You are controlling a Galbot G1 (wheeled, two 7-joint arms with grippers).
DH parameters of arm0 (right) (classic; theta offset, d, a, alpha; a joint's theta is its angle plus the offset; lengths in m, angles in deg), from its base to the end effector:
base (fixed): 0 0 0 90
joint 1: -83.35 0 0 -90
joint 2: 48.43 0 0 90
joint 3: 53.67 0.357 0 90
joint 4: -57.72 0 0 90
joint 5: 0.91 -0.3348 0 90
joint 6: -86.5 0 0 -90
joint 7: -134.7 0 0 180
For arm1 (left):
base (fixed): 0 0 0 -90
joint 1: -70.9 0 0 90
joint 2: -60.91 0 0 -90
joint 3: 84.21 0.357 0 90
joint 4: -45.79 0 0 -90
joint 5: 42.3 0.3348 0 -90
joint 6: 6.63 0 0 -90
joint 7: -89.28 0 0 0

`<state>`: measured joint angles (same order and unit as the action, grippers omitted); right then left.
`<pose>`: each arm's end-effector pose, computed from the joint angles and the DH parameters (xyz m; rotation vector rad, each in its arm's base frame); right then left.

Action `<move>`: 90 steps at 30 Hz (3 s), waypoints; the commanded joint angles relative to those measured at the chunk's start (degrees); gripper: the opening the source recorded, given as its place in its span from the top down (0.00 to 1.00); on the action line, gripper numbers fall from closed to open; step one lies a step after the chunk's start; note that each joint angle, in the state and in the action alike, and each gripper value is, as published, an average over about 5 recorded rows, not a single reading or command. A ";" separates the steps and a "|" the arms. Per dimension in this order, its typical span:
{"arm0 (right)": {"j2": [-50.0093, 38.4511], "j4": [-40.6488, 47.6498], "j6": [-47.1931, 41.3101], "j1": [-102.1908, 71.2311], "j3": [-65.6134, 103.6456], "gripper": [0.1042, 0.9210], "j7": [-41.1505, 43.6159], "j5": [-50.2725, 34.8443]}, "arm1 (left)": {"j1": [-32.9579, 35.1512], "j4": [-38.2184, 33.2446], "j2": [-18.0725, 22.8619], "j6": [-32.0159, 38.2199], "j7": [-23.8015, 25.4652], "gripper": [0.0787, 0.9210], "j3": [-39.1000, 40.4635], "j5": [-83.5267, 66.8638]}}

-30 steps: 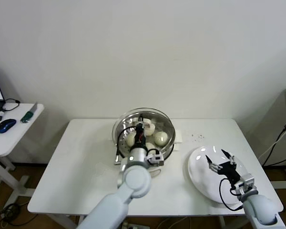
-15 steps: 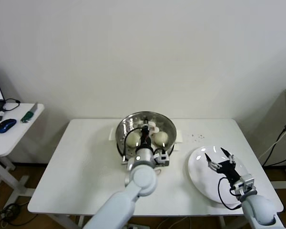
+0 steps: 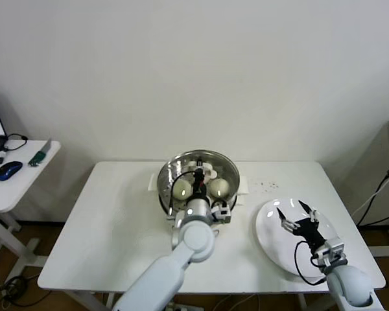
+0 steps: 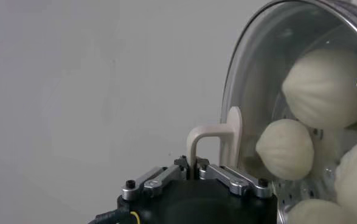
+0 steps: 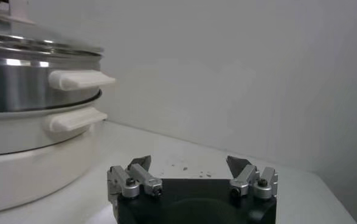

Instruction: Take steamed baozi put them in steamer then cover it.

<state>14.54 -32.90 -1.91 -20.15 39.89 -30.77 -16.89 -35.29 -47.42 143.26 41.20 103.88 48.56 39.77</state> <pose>0.2536 -0.1791 -0.3749 0.3296 -2.9139 0.2583 0.3376 -0.1799 -0.2825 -0.0413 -2.2183 -2.2111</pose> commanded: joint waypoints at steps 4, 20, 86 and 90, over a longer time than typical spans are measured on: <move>0.14 0.11 0.04 0.35 -0.41 0.12 0.07 0.25 | 0.02 1.33 0.05 -2.83 -0.66 0.92 -0.11 0.29; 0.25 0.08 0.04 0.53 -0.59 0.12 0.12 0.47 | 0.72 0.22 -0.82 -2.83 -1.82 0.92 -0.09 -2.91; 4.18 -5.39 0.37 -3.84 4.16 0.12 2.04 -0.18 | 45.87 -19.45 -2.33 47.04 -17.52 0.12 -52.45 -88.07; 4.51 -5.86 0.70 -4.18 4.13 0.12 2.00 -0.20 | 46.01 -19.18 -2.25 46.85 -17.46 0.12 -52.03 -86.77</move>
<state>18.39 -38.09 -2.21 -23.31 43.47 -29.13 -17.16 7.56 -69.28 139.02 79.88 84.69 0.13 -43.93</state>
